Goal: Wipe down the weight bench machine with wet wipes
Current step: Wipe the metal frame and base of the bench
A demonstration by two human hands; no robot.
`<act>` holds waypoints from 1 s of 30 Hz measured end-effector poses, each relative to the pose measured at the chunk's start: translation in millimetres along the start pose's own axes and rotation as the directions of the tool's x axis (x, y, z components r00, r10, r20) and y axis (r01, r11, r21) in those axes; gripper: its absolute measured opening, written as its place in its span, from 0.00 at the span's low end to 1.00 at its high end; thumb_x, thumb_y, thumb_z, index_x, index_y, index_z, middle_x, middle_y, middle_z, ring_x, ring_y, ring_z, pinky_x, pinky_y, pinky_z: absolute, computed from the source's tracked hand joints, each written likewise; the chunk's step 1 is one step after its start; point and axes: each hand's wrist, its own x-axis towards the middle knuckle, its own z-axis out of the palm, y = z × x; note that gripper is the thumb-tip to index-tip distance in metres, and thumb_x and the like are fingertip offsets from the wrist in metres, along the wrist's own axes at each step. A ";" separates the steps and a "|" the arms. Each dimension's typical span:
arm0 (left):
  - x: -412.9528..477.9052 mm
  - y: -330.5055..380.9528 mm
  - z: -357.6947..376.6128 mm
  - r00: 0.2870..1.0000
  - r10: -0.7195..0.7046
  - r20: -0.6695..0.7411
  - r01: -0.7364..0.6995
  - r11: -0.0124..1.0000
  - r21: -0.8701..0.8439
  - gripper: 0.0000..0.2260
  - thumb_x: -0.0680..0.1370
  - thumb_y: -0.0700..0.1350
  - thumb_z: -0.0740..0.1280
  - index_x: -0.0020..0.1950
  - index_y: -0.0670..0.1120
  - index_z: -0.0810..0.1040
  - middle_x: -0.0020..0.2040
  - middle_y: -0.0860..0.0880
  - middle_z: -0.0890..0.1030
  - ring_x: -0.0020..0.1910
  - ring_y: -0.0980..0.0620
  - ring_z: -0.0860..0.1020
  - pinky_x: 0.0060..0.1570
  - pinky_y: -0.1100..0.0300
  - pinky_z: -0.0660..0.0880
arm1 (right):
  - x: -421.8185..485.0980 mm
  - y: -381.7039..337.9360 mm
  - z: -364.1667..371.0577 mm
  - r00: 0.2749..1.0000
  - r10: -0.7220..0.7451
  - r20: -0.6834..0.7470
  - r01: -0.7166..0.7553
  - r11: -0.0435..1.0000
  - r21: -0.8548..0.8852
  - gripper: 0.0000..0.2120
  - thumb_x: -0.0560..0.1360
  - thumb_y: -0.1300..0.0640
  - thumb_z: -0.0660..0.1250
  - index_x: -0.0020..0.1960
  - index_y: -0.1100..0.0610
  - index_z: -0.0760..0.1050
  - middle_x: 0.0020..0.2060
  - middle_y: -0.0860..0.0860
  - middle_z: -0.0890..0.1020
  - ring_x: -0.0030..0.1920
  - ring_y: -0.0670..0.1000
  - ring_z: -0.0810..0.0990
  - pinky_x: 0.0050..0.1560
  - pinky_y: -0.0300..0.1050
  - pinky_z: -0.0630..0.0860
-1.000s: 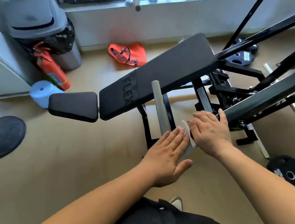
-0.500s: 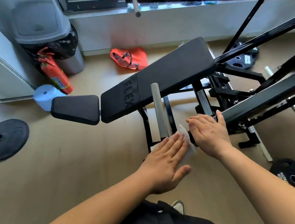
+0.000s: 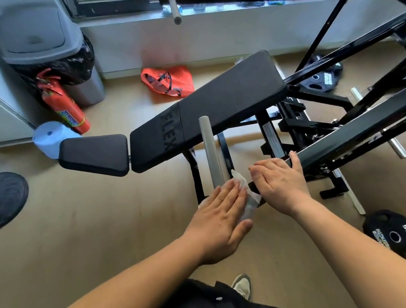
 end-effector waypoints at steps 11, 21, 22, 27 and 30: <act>6.5 -12.0 -4.8 0.999 -0.042 0.024 0.042 0.999 0.001 0.33 0.83 0.66 0.36 0.80 0.49 0.28 0.79 0.50 0.25 0.77 0.55 0.23 0.80 0.51 0.34 | 4.4 -5.8 0.1 0.999 0.052 0.013 -0.052 0.999 -0.014 0.32 0.83 0.38 0.38 0.68 0.41 0.78 0.70 0.39 0.76 0.75 0.44 0.66 0.80 0.62 0.37; 14.5 1.0 -22.4 0.987 0.151 0.051 -0.140 0.975 -0.174 0.28 0.85 0.61 0.39 0.83 0.54 0.39 0.81 0.57 0.34 0.77 0.63 0.28 0.78 0.59 0.31 | -0.6 18.4 -3.2 0.966 0.114 -0.232 -0.002 0.902 0.431 0.23 0.81 0.46 0.60 0.71 0.54 0.78 0.71 0.50 0.77 0.74 0.49 0.70 0.79 0.53 0.60; 29.4 8.0 -23.4 0.989 0.140 0.038 -0.129 0.970 -0.205 0.28 0.85 0.61 0.39 0.84 0.55 0.41 0.82 0.57 0.36 0.78 0.62 0.30 0.79 0.59 0.33 | 0.6 31.1 -6.5 0.948 0.112 -0.298 0.025 0.907 0.421 0.20 0.81 0.50 0.63 0.68 0.56 0.79 0.69 0.52 0.78 0.72 0.52 0.72 0.77 0.54 0.65; 112.1 50.2 -29.2 0.993 0.034 -0.110 -0.066 0.951 -0.301 0.24 0.87 0.56 0.50 0.84 0.55 0.54 0.84 0.55 0.51 0.83 0.58 0.45 0.81 0.59 0.43 | 29.2 122.6 -12.9 0.902 -0.053 -0.428 0.071 0.997 0.026 0.14 0.79 0.51 0.64 0.54 0.58 0.85 0.55 0.57 0.85 0.60 0.60 0.80 0.71 0.59 0.69; 147.6 76.5 -32.9 0.983 -0.079 -0.163 0.025 0.952 -0.306 0.23 0.87 0.55 0.52 0.83 0.57 0.56 0.84 0.55 0.56 0.82 0.55 0.54 0.80 0.56 0.54 | 44.5 155.4 -21.4 0.900 -0.152 -0.408 0.145 0.988 -0.049 0.16 0.79 0.47 0.63 0.48 0.56 0.85 0.50 0.54 0.86 0.54 0.59 0.82 0.62 0.54 0.72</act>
